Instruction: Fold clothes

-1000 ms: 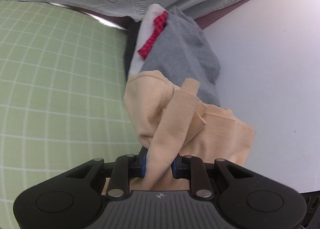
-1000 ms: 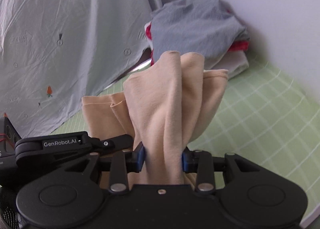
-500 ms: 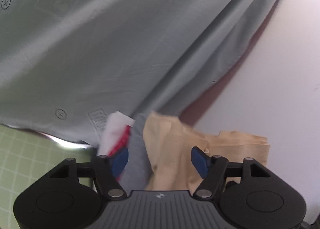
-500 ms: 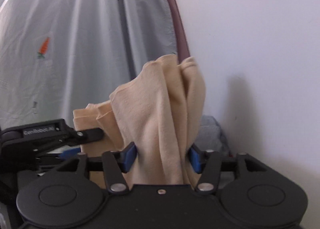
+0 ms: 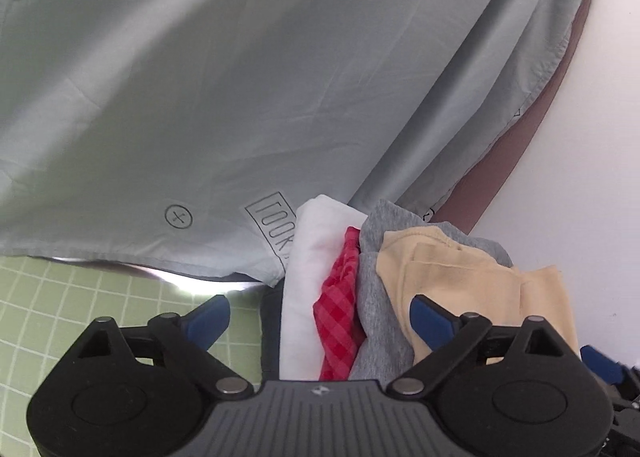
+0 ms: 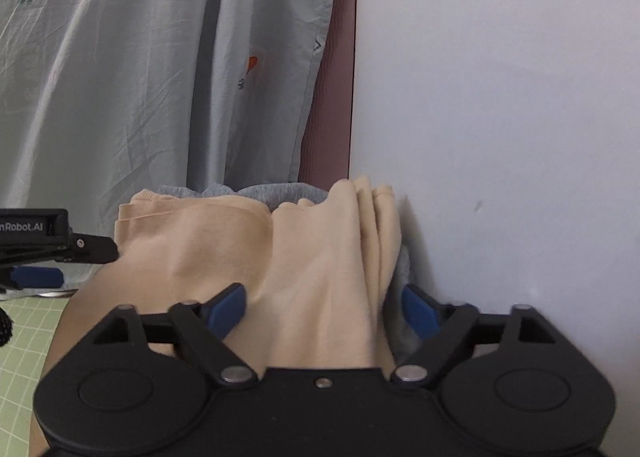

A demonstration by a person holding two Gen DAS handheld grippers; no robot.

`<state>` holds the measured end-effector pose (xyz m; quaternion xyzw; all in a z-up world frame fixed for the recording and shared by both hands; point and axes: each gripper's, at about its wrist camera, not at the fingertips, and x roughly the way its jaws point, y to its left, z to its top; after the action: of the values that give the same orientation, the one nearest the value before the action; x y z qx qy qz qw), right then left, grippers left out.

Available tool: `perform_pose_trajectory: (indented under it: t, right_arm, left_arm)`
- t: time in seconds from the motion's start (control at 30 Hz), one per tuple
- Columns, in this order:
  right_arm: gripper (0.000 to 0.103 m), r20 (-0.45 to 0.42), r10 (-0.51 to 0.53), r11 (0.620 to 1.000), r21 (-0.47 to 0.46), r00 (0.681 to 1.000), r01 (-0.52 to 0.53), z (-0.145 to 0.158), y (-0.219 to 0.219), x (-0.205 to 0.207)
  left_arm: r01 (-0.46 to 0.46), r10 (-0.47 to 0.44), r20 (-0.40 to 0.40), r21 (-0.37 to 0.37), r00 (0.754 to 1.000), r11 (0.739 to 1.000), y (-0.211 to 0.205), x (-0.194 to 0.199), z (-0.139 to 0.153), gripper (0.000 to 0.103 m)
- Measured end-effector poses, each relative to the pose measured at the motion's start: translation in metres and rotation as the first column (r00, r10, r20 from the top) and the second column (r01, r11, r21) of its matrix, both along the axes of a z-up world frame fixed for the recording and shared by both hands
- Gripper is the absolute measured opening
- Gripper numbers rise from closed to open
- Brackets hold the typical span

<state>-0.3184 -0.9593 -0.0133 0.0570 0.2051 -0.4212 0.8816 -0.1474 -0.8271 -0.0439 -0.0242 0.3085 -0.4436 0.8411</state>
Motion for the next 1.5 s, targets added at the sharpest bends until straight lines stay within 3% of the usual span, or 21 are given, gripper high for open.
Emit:
perform_pose_trajectory:
  t: [0.13, 0.27, 0.37, 0.6, 0.8, 1.5]
  right_arm:
    - [0.103, -0.02, 0.069, 0.993, -0.092, 0.997, -0.071, 0.019, 0.034, -0.009]
    - [0.103, -0.018, 0.116, 0.989, -0.085, 0.993, -0.117, 0.033, 0.077, -0.032]
    - [0.103, 0.019, 0.116, 0.993, -0.026, 0.993, -0.115, 0.039, 0.106, -0.053]
    - [0.103, 0.048, 0.006, 0.995, 0.096, 0.999, -0.011, 0.046, 0.179, -0.114]
    - [0.103, 0.014, -0.017, 0.994, 0.11, 1.0, 0.016, 0.046, 0.222, -0.145]
    - [0.103, 0.036, -0.039, 0.995, 0.091, 0.999, 0.035, 0.06, 0.288, -0.206]
  left_arm:
    - [-0.009, 0.011, 0.031, -0.051, 0.999, 0.999, 0.045, -0.022, 0.021, 0.103]
    - [-0.021, 0.027, 0.075, -0.075, 0.997, 0.997, 0.094, -0.052, 0.036, 0.103]
    - [0.003, 0.001, 0.091, -0.047, 0.996, 0.999, 0.124, -0.079, 0.039, 0.103]
    - [0.065, -0.069, 0.121, 0.039, 0.99, 0.997, 0.191, -0.143, 0.042, 0.103]
    - [0.121, -0.136, 0.14, 0.113, 0.981, 0.986, 0.23, -0.188, 0.028, 0.103]
    - [0.165, -0.18, 0.198, 0.091, 0.964, 0.982, 0.283, -0.256, 0.034, 0.103]
